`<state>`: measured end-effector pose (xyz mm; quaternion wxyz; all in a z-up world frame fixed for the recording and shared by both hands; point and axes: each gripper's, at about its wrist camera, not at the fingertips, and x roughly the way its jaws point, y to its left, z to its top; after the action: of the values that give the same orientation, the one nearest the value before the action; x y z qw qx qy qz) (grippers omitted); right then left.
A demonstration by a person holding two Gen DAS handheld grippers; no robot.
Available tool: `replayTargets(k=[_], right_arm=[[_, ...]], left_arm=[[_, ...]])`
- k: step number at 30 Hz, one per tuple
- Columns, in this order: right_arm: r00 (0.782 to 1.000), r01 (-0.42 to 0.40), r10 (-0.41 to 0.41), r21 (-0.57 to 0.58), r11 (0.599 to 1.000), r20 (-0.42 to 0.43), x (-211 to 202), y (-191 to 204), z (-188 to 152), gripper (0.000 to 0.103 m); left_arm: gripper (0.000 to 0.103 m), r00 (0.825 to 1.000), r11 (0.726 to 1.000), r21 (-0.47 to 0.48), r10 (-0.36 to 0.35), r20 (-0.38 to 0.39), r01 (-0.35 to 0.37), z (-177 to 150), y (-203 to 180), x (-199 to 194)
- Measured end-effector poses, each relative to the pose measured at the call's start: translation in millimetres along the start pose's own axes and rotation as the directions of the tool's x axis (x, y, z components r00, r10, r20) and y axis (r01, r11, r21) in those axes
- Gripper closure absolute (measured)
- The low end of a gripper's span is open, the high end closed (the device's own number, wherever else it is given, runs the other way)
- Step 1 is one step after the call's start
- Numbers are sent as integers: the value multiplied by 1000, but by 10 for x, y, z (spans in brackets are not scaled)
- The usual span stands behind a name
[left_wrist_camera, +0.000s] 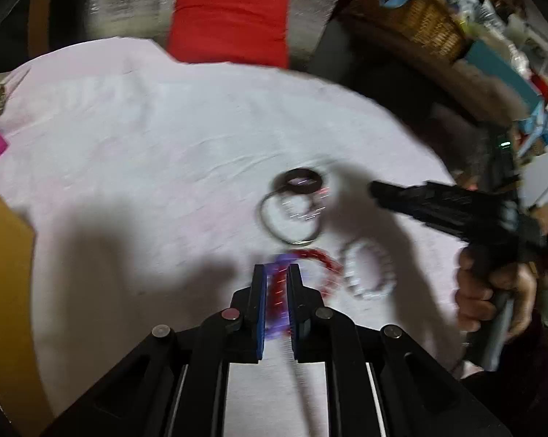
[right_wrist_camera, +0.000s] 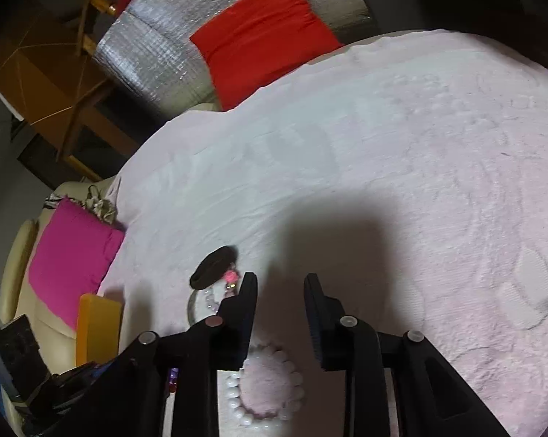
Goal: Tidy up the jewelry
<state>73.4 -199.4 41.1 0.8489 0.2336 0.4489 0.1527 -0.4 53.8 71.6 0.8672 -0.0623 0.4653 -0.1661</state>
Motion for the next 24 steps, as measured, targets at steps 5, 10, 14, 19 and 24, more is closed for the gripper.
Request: replayTargets(k=[5,10,14,19,24], right_arm=[[1000,-7,7,4,1000,-22,69,16,-43,74],[1000,-8,8,2,1000,-23,89,15,-41,74],[1000,-9,9,5,1000,-25,111,19,-35,74],[999,-52,52,9,999,-15,111,26,-14,74],[986,-166,166,63,984,0,192,-8,77,74]], left_arm=[[93,999,999,-27,24,-21,-25,-23,114,22],[62,998,999,-15,43,-39,-43,-39,63,102],[45,990,992,5,125,-63,-125,-64,39,255],[59,981,986,40,164,-105,-161,-131,-9,384],[92,984,989,-7,146,-98,-148,-118,48,344]])
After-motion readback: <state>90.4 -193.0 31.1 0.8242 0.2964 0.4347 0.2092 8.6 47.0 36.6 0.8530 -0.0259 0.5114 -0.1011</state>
